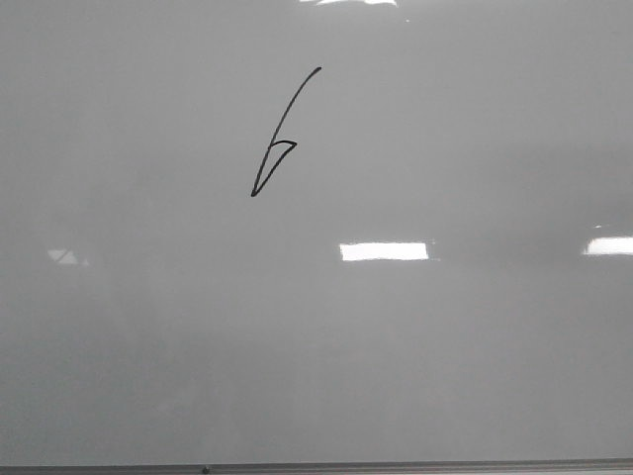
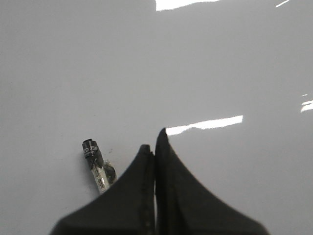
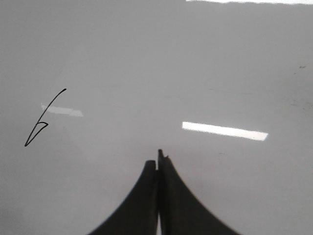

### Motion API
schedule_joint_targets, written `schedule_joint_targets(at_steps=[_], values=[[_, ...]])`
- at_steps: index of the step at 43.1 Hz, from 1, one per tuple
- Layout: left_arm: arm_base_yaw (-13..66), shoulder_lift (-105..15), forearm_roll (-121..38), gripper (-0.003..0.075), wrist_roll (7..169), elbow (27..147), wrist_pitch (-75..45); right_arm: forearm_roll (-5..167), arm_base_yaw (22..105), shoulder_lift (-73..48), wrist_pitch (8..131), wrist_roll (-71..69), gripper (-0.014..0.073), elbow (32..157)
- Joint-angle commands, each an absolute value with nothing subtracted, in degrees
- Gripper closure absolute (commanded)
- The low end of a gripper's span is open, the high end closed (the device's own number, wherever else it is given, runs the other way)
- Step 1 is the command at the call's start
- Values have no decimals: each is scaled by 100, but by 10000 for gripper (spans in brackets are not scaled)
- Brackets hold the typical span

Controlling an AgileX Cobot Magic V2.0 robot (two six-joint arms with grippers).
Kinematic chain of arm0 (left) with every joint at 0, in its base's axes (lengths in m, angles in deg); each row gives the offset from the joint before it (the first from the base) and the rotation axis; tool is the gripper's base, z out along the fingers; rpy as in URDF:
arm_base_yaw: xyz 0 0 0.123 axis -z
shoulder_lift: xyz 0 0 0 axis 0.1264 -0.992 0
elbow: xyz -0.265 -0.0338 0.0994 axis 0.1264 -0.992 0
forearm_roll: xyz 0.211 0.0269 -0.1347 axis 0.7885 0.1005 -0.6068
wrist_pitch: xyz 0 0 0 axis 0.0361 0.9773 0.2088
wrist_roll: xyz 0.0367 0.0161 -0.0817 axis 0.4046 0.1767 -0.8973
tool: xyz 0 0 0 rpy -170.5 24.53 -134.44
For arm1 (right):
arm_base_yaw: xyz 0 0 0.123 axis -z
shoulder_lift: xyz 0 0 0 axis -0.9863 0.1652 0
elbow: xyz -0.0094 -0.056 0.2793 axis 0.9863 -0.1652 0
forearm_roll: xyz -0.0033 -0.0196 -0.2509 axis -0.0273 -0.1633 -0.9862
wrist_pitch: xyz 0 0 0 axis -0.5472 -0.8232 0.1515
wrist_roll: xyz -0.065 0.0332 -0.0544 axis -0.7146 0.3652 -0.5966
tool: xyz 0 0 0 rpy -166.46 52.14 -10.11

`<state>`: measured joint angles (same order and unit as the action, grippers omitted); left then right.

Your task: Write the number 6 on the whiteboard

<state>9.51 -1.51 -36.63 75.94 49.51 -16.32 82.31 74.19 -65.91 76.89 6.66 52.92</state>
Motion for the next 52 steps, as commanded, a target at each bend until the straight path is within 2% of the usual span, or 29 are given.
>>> schedule_joint_targets(at_steps=[1, 21, 30, 39, 45, 52], values=[[988, -191, -3728, 741, 7599, 5113, -2030, 8275, 7452, -6525, 7232, 661, 654, 5441], [988, -102, -3562, 741, 7426, 4978, -2030, 8275, 7452, -6525, 7232, 661, 654, 5441], [988, 669, -1992, 741, 5320, 4243, -2051, 8275, 7452, -6525, 7232, 661, 654, 5441], [988, 1409, -1963, 741, 5271, 3371, -2080, 8275, 7452, -6525, 7232, 661, 654, 5441], [964, 1385, -1963, 741, 5271, 2884, -2503, 8275, 7452, -6525, 7232, 661, 654, 5441], [964, 1385, -1963, 741, 5283, 2902, -2413, 8275, 7452, -6525, 7232, 661, 654, 5441]])
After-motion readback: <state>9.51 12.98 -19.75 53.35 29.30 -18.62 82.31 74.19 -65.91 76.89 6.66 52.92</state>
